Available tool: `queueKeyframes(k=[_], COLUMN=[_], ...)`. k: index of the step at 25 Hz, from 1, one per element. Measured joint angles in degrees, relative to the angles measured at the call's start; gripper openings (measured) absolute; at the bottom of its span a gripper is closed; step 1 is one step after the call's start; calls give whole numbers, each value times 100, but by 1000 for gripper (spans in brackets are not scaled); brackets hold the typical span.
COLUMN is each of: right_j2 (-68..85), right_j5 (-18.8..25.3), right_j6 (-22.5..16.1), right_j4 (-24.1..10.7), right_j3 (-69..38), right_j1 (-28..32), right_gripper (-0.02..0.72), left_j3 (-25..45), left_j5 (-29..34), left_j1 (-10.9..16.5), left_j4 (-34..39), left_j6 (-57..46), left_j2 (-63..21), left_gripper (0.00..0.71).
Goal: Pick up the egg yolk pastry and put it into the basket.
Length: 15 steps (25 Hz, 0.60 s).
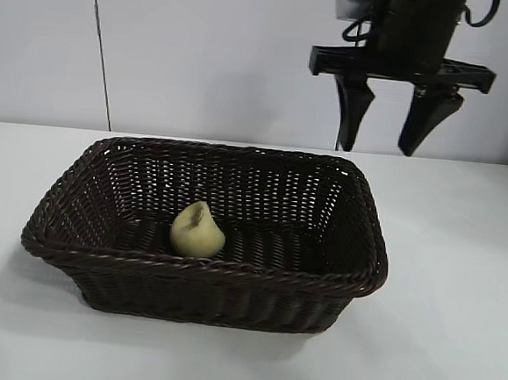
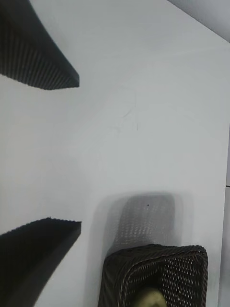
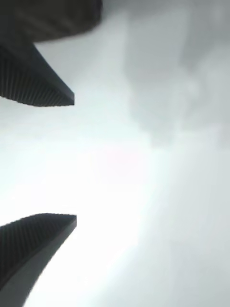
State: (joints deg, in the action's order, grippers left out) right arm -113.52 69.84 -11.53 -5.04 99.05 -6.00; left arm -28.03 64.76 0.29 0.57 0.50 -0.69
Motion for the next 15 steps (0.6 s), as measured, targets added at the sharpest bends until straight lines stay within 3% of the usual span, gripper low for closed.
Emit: queueKeyframes(k=[6, 15], right_j2=[0, 504], right_j5=[4, -1], right_j6=[139, 509], right_j4=[-97, 42], right_j3=[0, -901], right_j1=[635, 683], right_gripper=[466, 466], left_j3=[0, 0], left_j5=[0, 0], left_j1=[0, 0], left_j4=[0, 0], left_j6=[0, 0], left_j2=[0, 0], left_gripper=[541, 541])
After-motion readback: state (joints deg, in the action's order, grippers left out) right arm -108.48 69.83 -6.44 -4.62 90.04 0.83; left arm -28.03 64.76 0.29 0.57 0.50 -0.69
